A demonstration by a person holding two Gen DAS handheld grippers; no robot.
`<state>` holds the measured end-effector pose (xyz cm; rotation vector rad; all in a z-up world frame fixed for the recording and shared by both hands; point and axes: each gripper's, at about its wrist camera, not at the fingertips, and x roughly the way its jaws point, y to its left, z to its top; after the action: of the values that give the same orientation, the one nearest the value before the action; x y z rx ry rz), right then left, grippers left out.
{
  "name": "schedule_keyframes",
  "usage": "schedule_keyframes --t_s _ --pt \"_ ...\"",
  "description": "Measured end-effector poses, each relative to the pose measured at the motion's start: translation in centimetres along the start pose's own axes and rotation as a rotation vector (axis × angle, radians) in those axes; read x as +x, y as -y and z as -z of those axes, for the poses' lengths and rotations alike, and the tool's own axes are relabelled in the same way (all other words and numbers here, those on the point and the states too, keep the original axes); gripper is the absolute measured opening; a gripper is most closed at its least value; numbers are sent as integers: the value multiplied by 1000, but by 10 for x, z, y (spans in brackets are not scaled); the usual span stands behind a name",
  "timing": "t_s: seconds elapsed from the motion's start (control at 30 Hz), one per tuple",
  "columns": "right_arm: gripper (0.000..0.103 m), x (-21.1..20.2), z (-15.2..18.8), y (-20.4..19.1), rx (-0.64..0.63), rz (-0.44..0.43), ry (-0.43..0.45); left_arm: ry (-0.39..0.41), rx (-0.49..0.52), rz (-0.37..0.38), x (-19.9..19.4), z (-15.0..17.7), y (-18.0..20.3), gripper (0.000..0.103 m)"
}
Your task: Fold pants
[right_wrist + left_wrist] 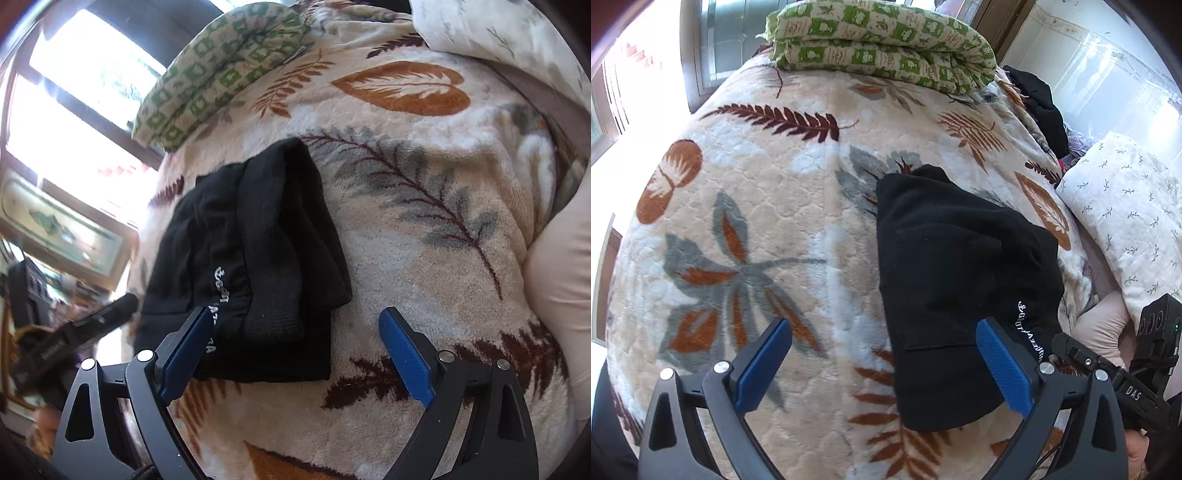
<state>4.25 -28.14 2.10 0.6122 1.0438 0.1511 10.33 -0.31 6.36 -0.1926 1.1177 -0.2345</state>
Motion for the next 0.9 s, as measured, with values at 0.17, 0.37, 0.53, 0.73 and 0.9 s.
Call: schedule_keyframes --t_s 0.17,0.37,0.53,0.73,0.9 --pt "93 0 -1 9 36 -68 12 -18 15 9 8 -5 3 101" --pt "88 0 -1 10 16 -99 0 -32 13 45 13 -14 -4 101" --pt "84 6 -1 9 8 -152 -2 -43 27 82 21 -18 -8 101" --pt "84 18 -5 7 -16 -234 4 -73 14 134 40 -22 -15 101" --pt "84 26 -14 10 8 -284 9 -49 -5 160 50 -31 -16 102"
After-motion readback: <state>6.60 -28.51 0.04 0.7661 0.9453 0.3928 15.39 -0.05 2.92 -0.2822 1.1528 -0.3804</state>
